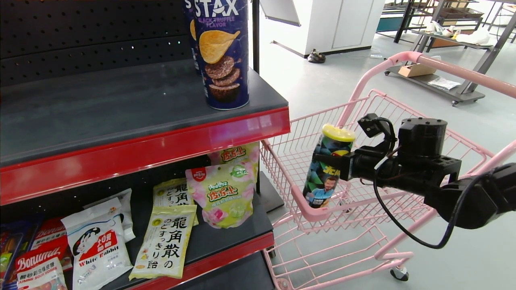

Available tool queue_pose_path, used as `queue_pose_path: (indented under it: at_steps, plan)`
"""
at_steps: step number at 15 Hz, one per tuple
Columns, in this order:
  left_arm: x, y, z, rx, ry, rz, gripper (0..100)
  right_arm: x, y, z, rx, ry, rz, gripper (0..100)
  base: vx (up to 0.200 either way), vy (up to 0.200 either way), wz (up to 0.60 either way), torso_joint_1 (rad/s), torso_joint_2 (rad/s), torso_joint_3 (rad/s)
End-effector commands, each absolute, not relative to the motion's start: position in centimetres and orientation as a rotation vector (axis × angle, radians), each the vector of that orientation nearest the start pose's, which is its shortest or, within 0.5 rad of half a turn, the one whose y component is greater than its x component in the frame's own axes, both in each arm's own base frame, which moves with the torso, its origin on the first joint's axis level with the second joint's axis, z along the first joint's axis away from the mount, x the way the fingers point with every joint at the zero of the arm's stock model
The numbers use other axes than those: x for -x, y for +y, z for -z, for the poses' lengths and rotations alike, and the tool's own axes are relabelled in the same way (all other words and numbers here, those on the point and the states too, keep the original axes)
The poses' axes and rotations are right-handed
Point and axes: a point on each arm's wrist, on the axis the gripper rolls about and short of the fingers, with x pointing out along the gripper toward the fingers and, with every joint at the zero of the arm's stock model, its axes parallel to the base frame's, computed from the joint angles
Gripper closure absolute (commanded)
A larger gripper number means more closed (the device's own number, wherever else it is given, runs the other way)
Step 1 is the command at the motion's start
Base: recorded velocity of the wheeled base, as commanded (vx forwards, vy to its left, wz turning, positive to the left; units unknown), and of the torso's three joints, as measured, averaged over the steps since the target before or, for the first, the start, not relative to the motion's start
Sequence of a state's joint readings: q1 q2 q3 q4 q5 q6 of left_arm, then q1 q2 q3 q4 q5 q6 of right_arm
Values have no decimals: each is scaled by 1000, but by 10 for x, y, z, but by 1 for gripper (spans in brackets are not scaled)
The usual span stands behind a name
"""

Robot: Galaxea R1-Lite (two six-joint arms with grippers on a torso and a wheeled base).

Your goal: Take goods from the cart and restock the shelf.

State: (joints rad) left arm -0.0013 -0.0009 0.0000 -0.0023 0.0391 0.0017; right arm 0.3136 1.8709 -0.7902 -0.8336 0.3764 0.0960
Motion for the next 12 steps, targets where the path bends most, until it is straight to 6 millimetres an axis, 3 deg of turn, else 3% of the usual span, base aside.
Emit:
queue_pose_path:
  at_steps: [1, 5, 8, 12]
  plan:
    - [23, 1, -76, -1, -3, -38, 0, -318, 109, -176, -97, 171, -664, 100, 0, 0, 0, 0, 0, 0]
    - [23, 1, -76, -1, -3, -38, 0, -298, 98, -222, -90, 98, -650, 100, 0, 0, 0, 0, 0, 0]
    - [23, 1, -76, -1, -3, -37, 0, -281, 76, -257, -22, 30, -599, 100, 0, 0, 0, 0, 0, 0]
    - [23, 1, -76, -1, -3, -38, 0, -225, 52, -298, -11, -7, -554, 100, 0, 0, 0, 0, 0, 0]
